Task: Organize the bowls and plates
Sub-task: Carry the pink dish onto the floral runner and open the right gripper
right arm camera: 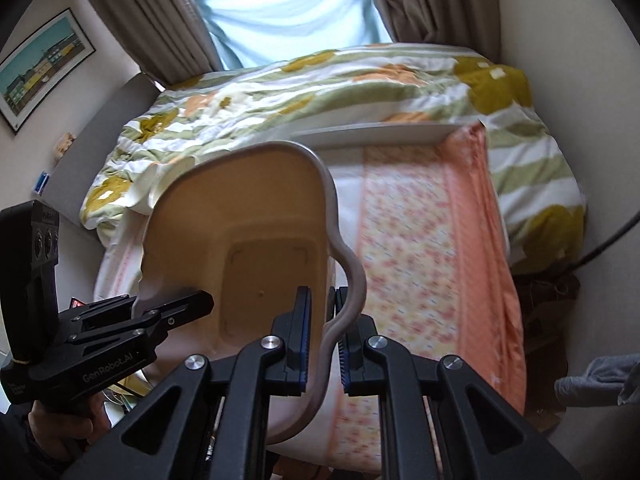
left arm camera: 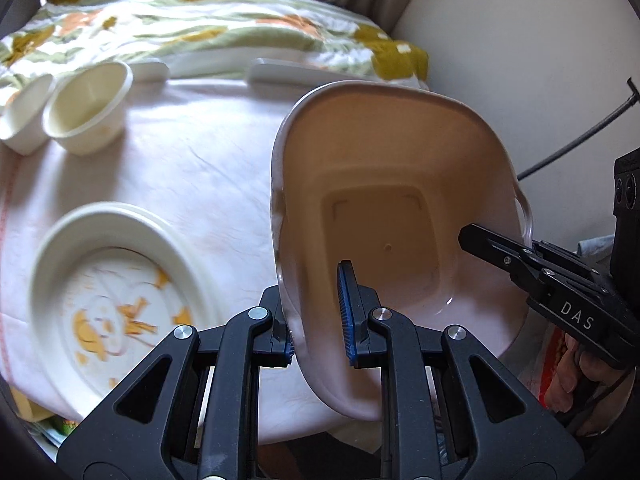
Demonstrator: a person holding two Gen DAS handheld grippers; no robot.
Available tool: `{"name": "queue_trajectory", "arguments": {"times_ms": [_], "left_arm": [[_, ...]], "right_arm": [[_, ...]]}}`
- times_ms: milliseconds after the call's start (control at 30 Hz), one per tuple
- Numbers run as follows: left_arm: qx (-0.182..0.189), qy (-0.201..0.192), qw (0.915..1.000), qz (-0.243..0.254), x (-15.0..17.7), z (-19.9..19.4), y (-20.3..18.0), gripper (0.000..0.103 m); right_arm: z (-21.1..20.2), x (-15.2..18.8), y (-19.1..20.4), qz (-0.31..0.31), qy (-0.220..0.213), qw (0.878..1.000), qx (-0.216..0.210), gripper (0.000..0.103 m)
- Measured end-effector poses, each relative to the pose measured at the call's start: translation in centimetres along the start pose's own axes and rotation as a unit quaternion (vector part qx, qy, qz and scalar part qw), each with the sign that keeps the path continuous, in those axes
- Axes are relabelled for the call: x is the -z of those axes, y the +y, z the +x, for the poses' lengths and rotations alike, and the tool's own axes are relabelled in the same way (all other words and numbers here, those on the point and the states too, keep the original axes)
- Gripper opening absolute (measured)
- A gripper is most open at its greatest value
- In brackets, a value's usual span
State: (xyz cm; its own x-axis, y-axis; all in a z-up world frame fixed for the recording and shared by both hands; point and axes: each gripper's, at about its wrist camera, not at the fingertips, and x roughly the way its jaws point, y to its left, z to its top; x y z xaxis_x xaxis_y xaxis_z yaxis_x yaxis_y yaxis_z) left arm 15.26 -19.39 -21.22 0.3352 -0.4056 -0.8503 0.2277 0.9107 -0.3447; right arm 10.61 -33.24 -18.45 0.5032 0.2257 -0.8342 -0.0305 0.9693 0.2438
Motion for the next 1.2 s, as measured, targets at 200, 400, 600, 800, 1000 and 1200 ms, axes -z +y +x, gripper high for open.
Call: {"name": "queue_trajectory", "arguments": {"times_ms": [200, 400, 600, 800, 1000, 1200], "left_arm": [[-0.015, 0.032, 0.9994, 0.009, 1.0, 5.7, -1.1, 0.016], [-0.037, 0.043, 0.9980, 0.028, 1.3, 8.4, -2.1, 0.016], [-0.068, 0.033, 0.9955, 0.057, 1.1, 9.0, -2.9, 0.016], [-0.074, 0.033, 0.9949, 0.059, 1.1, 8.8, -3.0, 0.016], [-0.081, 0.026, 0.9947, 0.057, 1.0, 8.4, -3.0, 0.016], [-0.085, 0.020, 0.9946, 0.057, 0.9, 7.7, -2.9, 0.016]], "right_arm": [[3.0, 1.4, -4.7, 0.022, 0.015, 1.000, 0.006, 0.011], [4.3, 2.5, -6.9, 0.037, 0.025, 0.999, 0.001, 0.011], [5.1, 3.1, -7.8, 0.045, 0.032, 0.998, -0.005, 0.011], [5.0, 3.3, -8.3, 0.058, 0.031, 0.998, -0.010, 0.011], [4.7, 3.2, -8.9, 0.069, 0.031, 0.997, -0.008, 0.011], [4.0, 3.3, -9.1, 0.077, 0.024, 0.997, -0.010, 0.011]]}}
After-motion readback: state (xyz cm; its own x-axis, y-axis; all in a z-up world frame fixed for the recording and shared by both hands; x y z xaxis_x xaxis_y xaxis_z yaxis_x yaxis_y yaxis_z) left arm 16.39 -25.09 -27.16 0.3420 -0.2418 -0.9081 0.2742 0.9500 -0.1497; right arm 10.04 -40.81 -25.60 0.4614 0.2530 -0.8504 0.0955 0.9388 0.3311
